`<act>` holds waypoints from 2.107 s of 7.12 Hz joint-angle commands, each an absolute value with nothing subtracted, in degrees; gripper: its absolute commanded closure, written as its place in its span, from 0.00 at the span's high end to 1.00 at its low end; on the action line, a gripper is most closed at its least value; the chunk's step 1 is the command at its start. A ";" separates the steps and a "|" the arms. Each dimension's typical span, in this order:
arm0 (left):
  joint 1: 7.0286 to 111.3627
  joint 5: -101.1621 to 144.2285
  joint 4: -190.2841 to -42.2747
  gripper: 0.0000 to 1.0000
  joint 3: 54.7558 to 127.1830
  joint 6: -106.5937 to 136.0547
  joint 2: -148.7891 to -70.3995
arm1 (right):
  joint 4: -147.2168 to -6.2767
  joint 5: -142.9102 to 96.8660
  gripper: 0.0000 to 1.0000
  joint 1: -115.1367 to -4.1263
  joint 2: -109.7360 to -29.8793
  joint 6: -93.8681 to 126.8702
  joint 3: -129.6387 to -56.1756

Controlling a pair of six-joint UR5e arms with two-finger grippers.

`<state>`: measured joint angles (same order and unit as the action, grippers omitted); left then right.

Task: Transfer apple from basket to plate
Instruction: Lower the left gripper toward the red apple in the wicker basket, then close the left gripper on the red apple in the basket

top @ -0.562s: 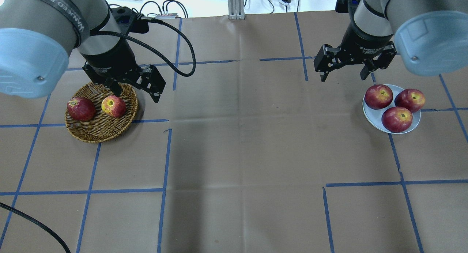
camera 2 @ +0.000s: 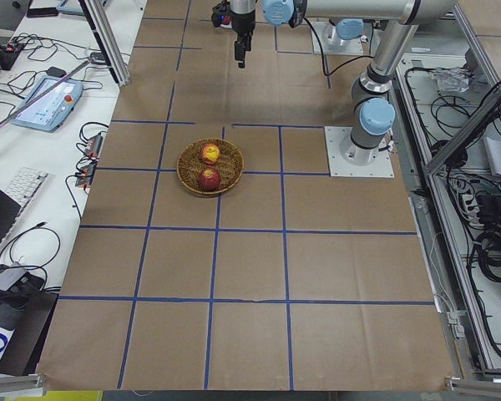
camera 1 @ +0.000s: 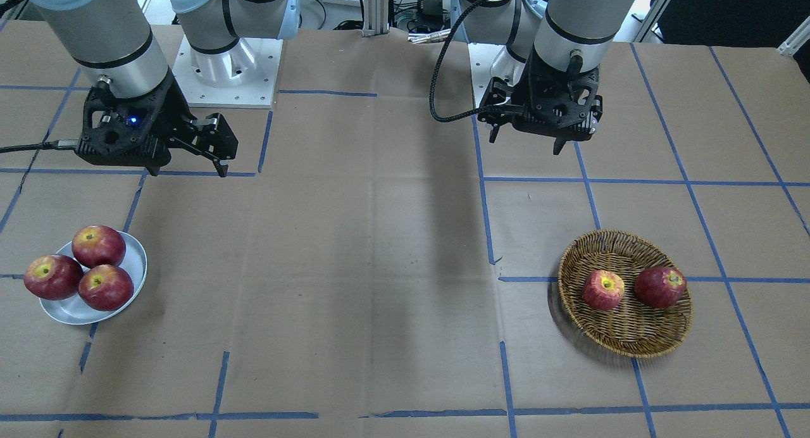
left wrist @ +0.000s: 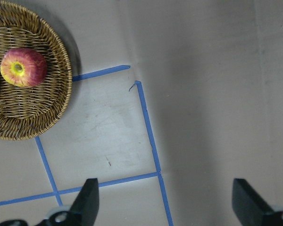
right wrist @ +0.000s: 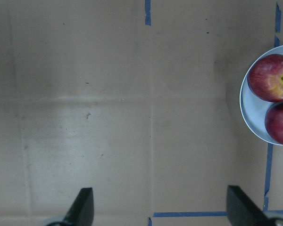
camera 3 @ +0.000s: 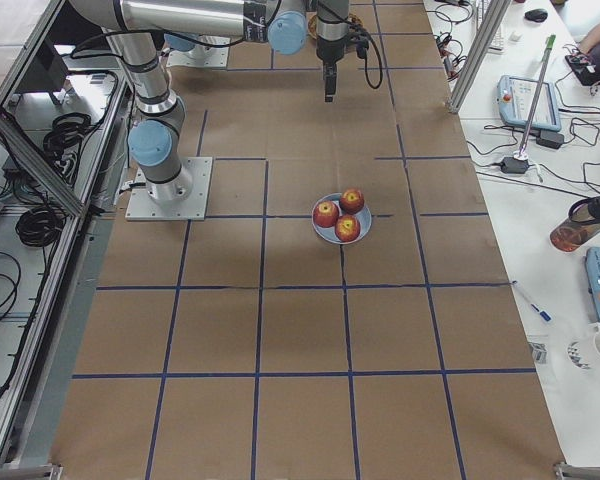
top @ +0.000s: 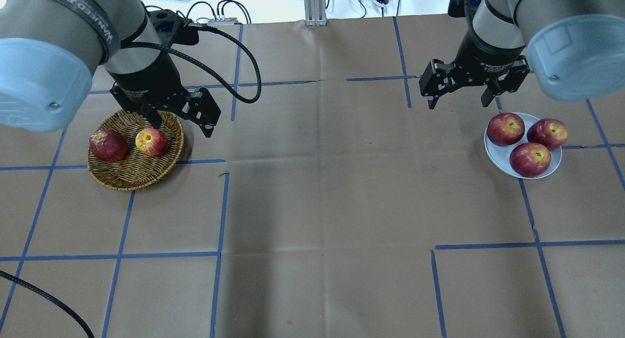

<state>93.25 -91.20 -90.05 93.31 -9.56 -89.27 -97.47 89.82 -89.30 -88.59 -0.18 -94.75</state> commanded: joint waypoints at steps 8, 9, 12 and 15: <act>86.35 -91.14 -83.18 0.98 99.55 -17.28 -89.73 | -97.47 89.82 1.00 -89.30 -88.59 -0.18 -94.75; 82.57 -91.23 -74.36 0.98 103.58 -22.97 -91.74 | -97.47 89.82 1.00 -89.30 -88.59 -0.18 -94.75; 73.24 -91.41 -62.71 0.98 105.92 -41.07 -100.07 | -97.47 89.82 1.00 -89.30 -88.59 -0.18 -94.75; 71.81 -91.41 -54.33 0.98 105.73 -45.35 -107.22 | -97.47 89.82 1.00 -89.30 -88.59 -0.18 -94.75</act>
